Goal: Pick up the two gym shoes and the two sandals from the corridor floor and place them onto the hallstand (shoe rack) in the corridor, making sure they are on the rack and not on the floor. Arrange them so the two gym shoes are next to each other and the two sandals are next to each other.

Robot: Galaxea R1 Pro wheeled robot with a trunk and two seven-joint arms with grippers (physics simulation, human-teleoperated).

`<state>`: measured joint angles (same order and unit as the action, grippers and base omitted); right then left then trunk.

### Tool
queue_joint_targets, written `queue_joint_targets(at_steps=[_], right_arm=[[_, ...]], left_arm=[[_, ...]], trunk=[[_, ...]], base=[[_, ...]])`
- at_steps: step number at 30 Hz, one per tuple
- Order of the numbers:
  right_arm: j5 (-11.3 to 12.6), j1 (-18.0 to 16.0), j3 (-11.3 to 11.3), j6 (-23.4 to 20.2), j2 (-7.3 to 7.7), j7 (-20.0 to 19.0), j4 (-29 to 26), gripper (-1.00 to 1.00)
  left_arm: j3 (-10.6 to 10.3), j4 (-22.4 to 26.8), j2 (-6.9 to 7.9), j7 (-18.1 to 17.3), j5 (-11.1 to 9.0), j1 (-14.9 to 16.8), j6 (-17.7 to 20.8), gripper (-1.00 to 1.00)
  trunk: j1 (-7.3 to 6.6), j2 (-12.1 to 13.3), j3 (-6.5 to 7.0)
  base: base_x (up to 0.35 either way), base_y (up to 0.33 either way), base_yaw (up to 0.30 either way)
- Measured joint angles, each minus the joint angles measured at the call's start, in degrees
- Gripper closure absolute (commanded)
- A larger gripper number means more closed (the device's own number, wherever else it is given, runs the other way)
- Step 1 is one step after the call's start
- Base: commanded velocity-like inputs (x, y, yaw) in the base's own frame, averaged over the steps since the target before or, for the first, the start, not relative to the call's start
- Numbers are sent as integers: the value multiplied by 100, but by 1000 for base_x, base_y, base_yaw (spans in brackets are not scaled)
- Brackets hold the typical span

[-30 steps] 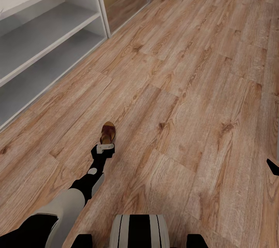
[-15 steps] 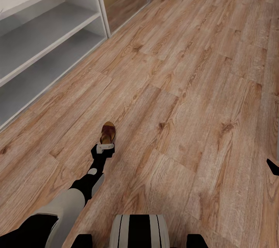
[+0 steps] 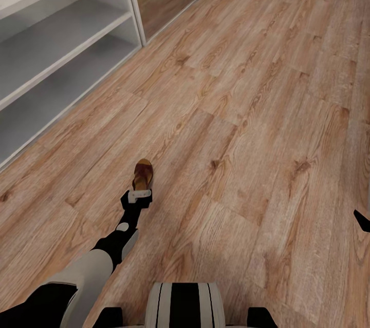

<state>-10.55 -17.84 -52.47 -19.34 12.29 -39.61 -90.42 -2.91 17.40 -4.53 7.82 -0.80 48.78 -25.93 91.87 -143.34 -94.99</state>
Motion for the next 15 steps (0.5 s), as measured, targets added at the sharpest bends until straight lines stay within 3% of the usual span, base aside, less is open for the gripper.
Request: queue_joint_targets(at_steps=[15], right_arm=[[0, 0, -6, 0, 2, 3, 0, -100]], left_arm=[[10, -41, 30, 0, -12, -1, 0, -100]], trunk=[[0, 0, -130]], base=[[0, 0, 0]])
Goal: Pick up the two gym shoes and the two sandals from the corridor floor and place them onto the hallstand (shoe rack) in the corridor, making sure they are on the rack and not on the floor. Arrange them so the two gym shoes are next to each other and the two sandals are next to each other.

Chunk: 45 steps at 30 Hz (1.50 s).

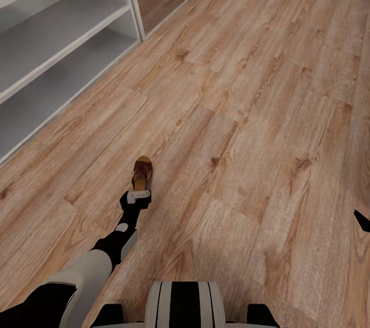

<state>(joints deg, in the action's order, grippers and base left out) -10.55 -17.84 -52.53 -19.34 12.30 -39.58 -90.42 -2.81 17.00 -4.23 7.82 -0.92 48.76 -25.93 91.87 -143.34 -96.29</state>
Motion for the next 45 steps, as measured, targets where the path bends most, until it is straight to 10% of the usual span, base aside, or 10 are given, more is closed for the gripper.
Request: queue_joint_targets(at_steps=[45], right_arm=[[0, 4, -1, 0, 0, -6, 6, -100]], left_arm=[[-3, -21, 3, 0, -10, 1, 9, -100]], trunk=[[0, 0, -208]], base=[[0, 0, 0]])
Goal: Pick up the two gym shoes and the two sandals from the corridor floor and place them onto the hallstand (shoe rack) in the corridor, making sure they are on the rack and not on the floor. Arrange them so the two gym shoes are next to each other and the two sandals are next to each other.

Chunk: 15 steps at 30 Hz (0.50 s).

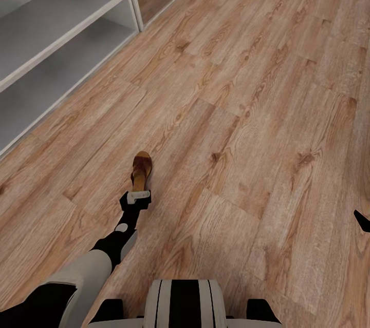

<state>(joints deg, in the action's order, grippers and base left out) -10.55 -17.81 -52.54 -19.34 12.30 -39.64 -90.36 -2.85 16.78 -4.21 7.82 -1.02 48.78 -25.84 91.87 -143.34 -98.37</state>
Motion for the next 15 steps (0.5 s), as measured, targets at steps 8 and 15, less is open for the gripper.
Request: queue_joint_targets(at_steps=[8, 15], right_arm=[[0, 4, 2, 0, 0, 0, 0, -100], [0, 3, 1, 0, 0, 0, 1, -100]], left_arm=[[6, 5, 14, 0, 7, 0, 4, -100], [10, 34, 42, 0, 12, 0, 2, -100]], trunk=[[0, 0, 0], [0, 0, 0]], base=[[0, 0, 0], [0, 0, 0]])
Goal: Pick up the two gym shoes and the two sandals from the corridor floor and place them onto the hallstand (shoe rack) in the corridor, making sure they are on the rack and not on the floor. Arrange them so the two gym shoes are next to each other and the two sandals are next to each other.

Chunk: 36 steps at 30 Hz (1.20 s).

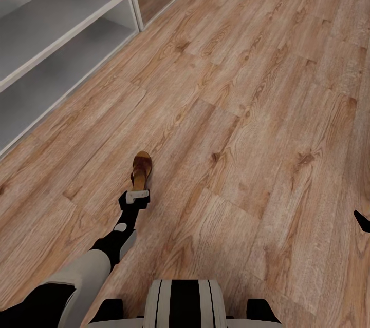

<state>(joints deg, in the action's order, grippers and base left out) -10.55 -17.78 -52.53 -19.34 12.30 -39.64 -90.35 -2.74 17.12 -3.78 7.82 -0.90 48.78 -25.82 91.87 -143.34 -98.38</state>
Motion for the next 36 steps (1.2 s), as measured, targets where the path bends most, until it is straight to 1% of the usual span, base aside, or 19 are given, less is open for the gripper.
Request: queue_joint_targets(at_steps=[11, 18, 22, 29, 36], right_arm=[[0, 2, 4, 0, -3, 0, 0, -100], [0, 3, 5, 0, -1, 0, 0, -100], [0, 3, 5, 0, -4, 0, 0, -100], [0, 3, 6, 0, -4, 0, 0, -100], [0, 3, 9, 2, -6, 0, 6, -100]], left_arm=[[5, 24, 31, 0, 2, 0, -19, -100], [10, 27, 125, 0, 0, 0, -160, -100], [7, 27, 148, 0, 1, 0, -203, -100], [3, 28, 148, 0, 2, 0, -228, -100], [2, 28, 151, 0, 2, 0, -236, -100]], trunk=[[0, 0, 0], [0, 0, 0], [0, 0, 0], [0, 0, -13], [0, 0, -59]], base=[[0, 0, 0], [0, 0, 0], [0, 0, 0], [0, 0, 0], [0, 0, 0]])
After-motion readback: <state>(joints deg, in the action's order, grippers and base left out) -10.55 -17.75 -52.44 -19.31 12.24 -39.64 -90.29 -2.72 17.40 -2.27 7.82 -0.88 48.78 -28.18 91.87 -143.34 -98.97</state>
